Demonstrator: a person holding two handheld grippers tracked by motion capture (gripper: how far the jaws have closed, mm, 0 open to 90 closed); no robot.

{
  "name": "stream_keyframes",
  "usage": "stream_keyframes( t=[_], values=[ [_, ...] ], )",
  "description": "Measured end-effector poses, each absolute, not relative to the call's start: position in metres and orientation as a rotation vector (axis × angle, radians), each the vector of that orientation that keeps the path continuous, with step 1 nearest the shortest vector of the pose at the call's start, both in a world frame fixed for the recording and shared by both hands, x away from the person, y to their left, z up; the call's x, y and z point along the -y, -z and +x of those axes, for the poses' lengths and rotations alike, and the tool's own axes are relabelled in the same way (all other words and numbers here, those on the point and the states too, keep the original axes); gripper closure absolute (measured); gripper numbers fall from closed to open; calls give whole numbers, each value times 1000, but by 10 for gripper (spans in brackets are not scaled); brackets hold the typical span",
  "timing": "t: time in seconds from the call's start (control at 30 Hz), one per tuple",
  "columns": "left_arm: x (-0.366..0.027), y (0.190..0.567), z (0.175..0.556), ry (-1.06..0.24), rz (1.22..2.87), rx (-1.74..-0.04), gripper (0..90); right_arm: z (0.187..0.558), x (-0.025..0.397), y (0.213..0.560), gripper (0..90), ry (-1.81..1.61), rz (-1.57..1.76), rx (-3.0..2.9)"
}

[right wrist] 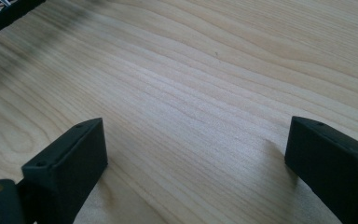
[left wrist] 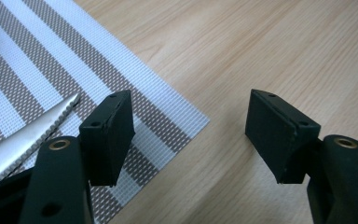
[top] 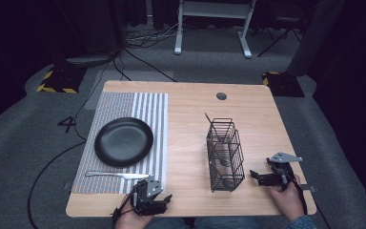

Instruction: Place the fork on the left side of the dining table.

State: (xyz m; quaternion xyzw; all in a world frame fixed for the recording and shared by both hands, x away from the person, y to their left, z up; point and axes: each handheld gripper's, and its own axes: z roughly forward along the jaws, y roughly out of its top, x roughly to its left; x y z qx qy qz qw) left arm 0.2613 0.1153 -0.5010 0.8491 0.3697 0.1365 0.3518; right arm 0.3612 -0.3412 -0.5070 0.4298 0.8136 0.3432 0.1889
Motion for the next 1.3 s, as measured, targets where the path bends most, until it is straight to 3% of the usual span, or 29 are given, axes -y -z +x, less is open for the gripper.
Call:
stream_keyframes(
  t=[0.37, 1.3],
  values=[
    [-122, 466, 279, -204, 2042, -945, 331, 361, 341, 507, 64, -966, 1215, -2281],
    [-110, 385, 341, -255, 2023, -841, 324, 360, 340, 507, 88, -966, 1231, -2262]
  ],
)
